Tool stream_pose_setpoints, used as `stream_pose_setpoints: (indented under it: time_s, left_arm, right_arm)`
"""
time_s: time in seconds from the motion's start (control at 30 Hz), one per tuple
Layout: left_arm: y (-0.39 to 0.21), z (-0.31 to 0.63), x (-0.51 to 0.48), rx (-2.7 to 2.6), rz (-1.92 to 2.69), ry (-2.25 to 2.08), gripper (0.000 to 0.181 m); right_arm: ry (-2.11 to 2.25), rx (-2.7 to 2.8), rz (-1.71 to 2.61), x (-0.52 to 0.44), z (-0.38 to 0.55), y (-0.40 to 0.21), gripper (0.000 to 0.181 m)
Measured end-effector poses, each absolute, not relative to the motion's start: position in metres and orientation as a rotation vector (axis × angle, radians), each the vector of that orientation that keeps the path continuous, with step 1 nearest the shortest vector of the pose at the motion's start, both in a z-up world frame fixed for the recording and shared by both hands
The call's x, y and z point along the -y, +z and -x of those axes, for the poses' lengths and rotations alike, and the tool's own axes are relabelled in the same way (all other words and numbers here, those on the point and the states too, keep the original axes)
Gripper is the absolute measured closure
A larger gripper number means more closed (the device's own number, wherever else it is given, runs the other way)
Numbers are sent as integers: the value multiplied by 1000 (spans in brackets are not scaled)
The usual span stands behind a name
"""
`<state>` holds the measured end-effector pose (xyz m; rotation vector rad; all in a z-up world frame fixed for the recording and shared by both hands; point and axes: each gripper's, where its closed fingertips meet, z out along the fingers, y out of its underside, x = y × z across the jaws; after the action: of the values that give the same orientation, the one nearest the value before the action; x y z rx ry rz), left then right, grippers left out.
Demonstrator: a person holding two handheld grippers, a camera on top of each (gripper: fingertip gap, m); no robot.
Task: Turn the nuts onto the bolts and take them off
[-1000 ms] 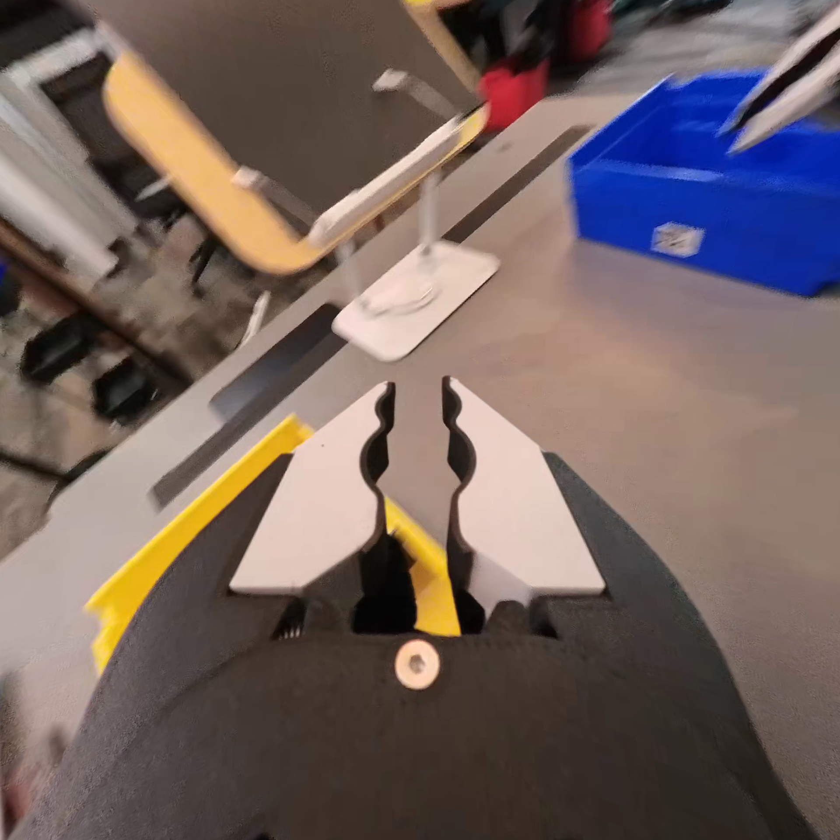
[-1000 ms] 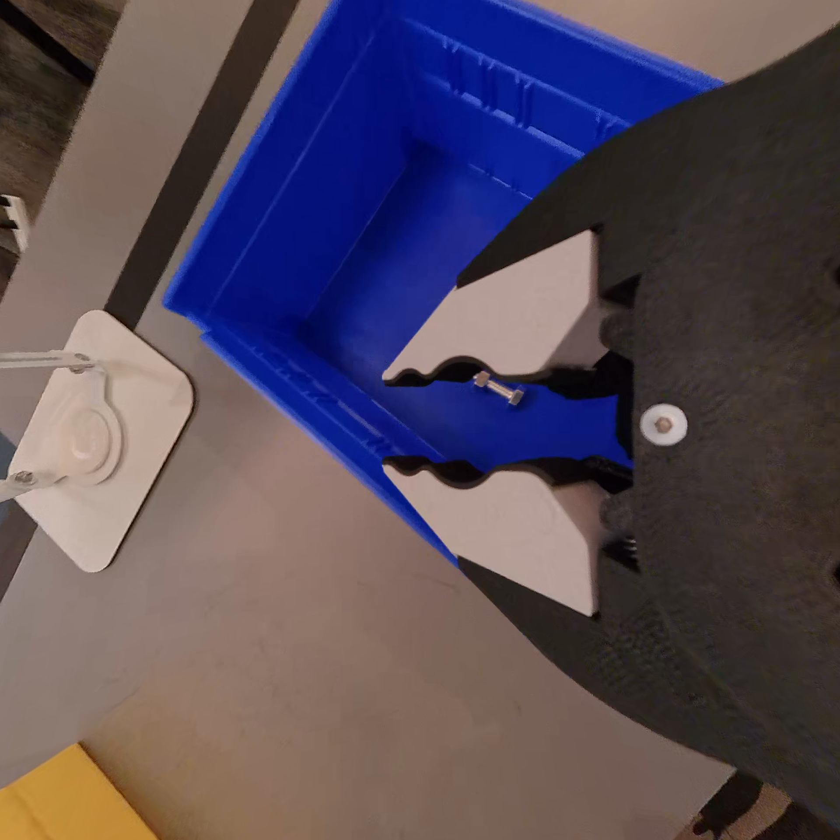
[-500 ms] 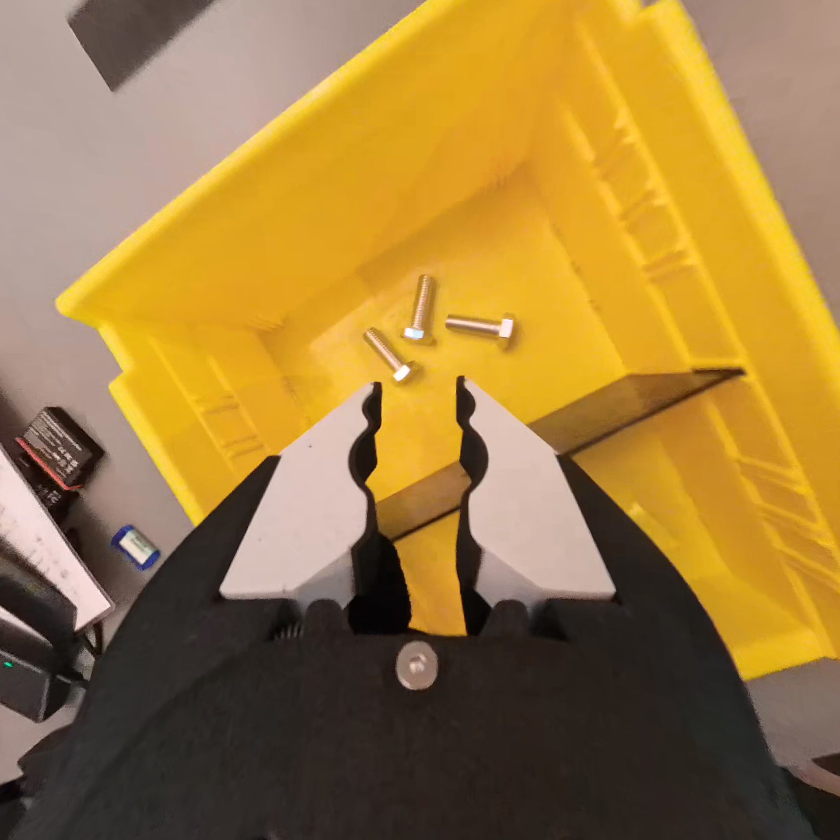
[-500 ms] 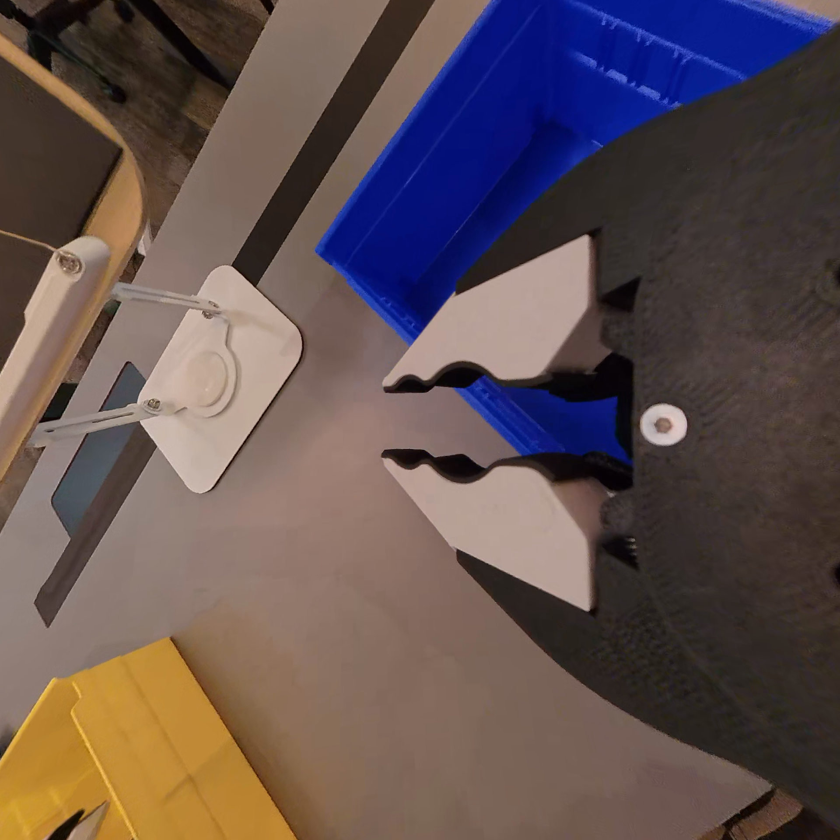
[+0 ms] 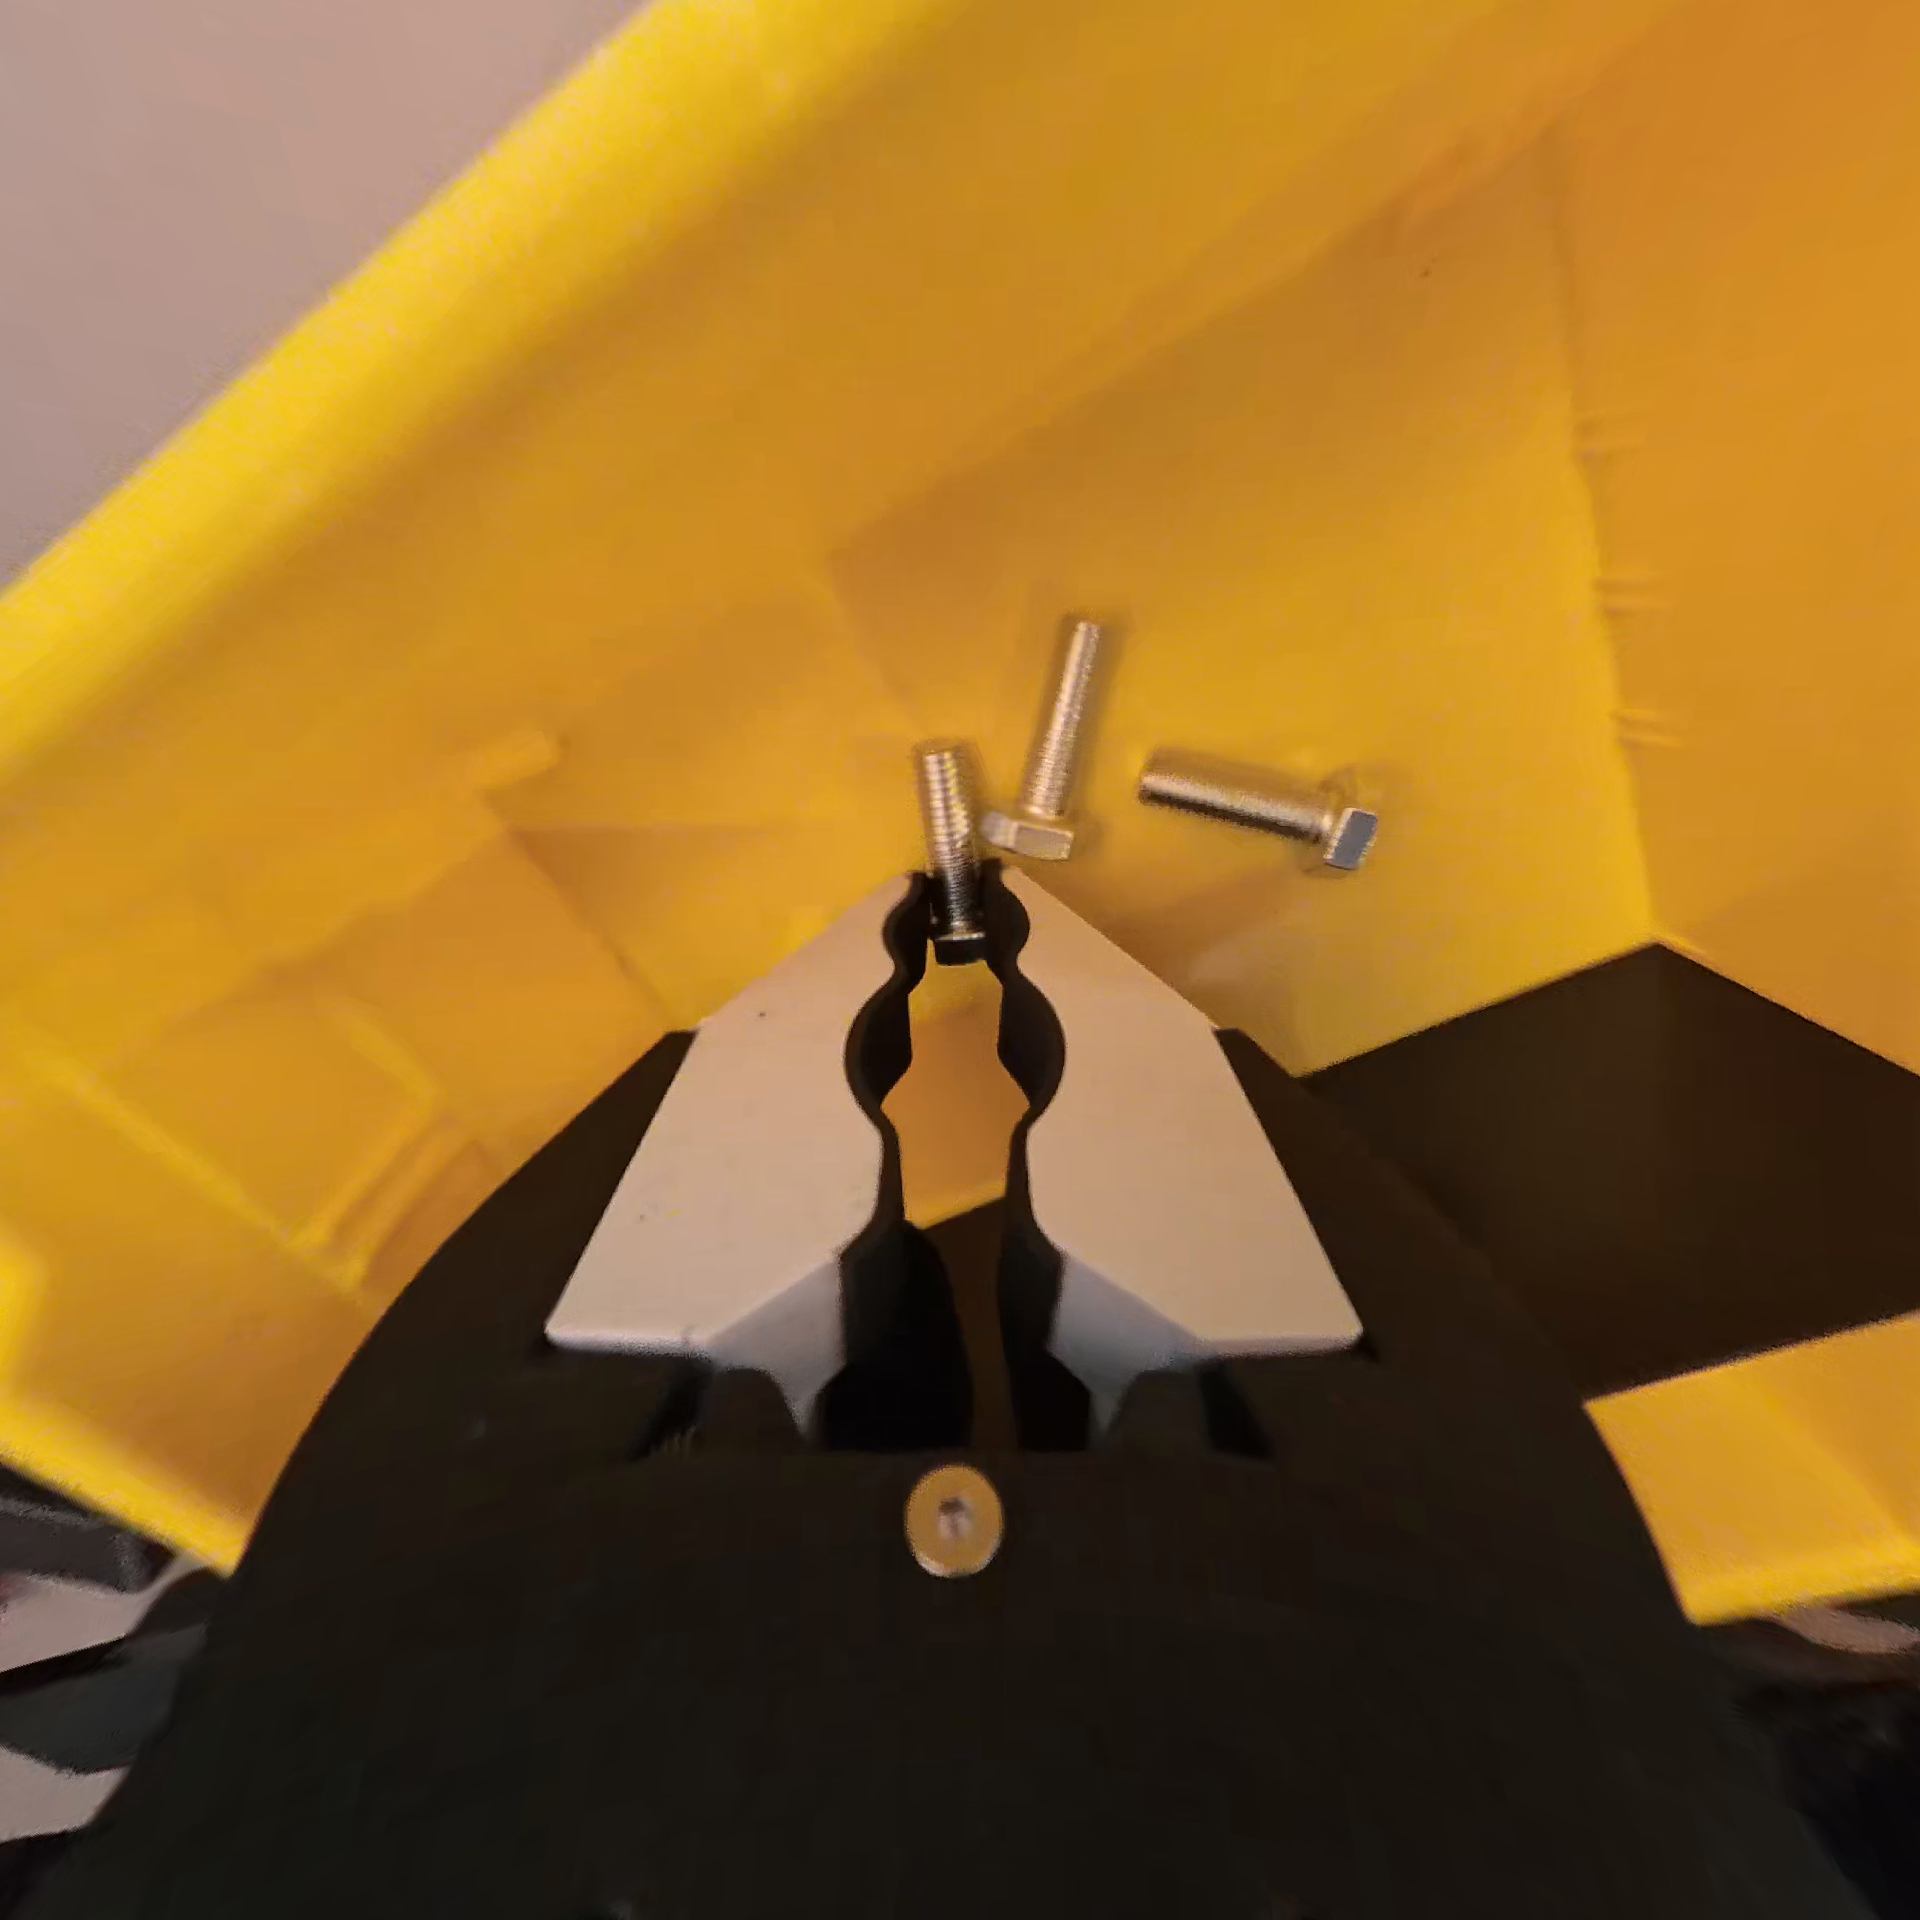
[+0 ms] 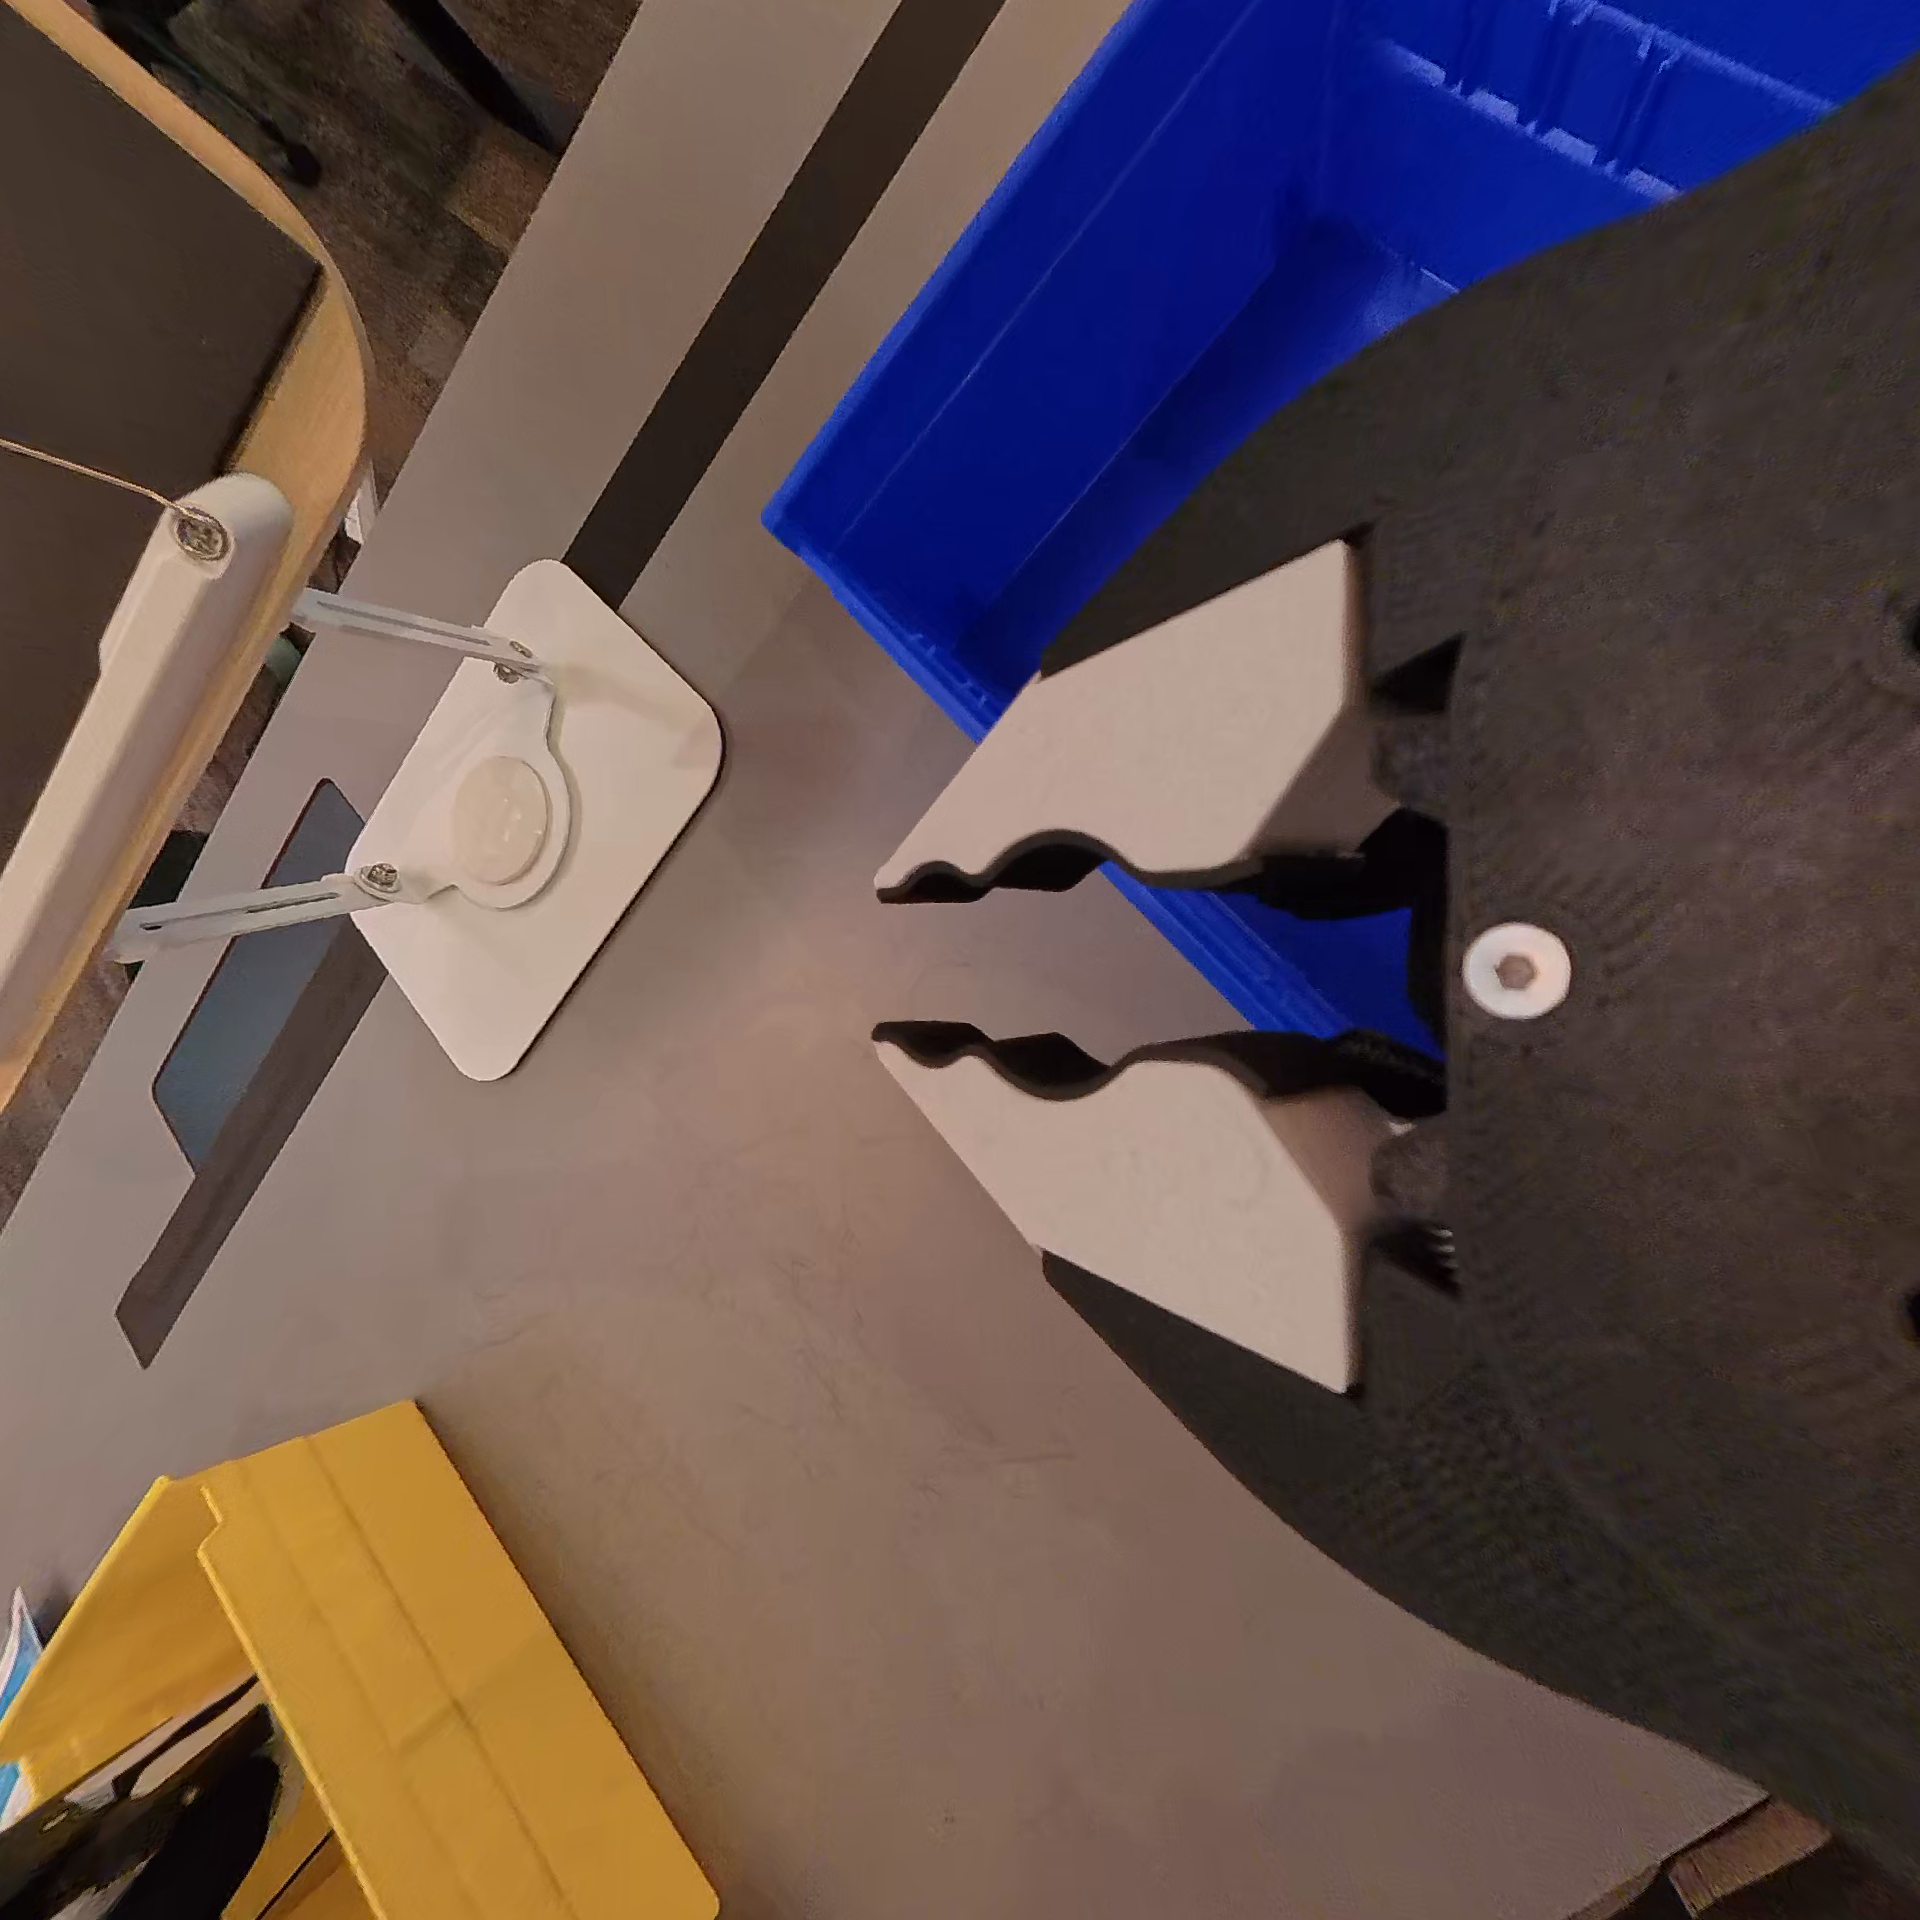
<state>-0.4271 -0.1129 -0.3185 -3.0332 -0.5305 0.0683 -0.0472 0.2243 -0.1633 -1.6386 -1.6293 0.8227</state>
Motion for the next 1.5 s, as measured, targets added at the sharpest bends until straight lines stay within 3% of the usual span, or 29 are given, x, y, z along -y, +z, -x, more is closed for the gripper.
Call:
stream_pose_setpoints:
  time_s: [0.13,0.27,0.4,0.53,0.9,1.03,1.27,1.37,1.5]
  left_arm:
    - [-297,430,106,447,2955,241,174]
    - [-239,413,84,291,2716,388,174]
    - [-169,328,39,-23,2353,316,174]
    - [-135,235,10,-233,2124,300,174]
    - [-140,121,-15,-584,1967,425,174]
    - [-138,115,-16,-597,1941,425,174]
    - [-137,115,-10,-641,1979,309,172]
    - [-142,132,-2,-611,2043,314,161]
    - [-150,159,19,-522,2117,327,162]
  right_arm:
    - [823,1619,1601,-221,47,-152,161]
    - [885,1606,1464,-199,55,-120,162]
    - [1088,1629,1293,-142,72,-87,161]
    - [1309,1689,1184,-73,92,-78,154]
    - [1647,1735,1245,-5,116,-111,155]
    - [1625,1772,1257,-3,117,-122,173]
    - [1541,1835,1222,-3,115,-127,173]
    - [1484,1841,1284,-12,118,-143,173]
    - [1212,2034,1382,-30,113,-196,173]
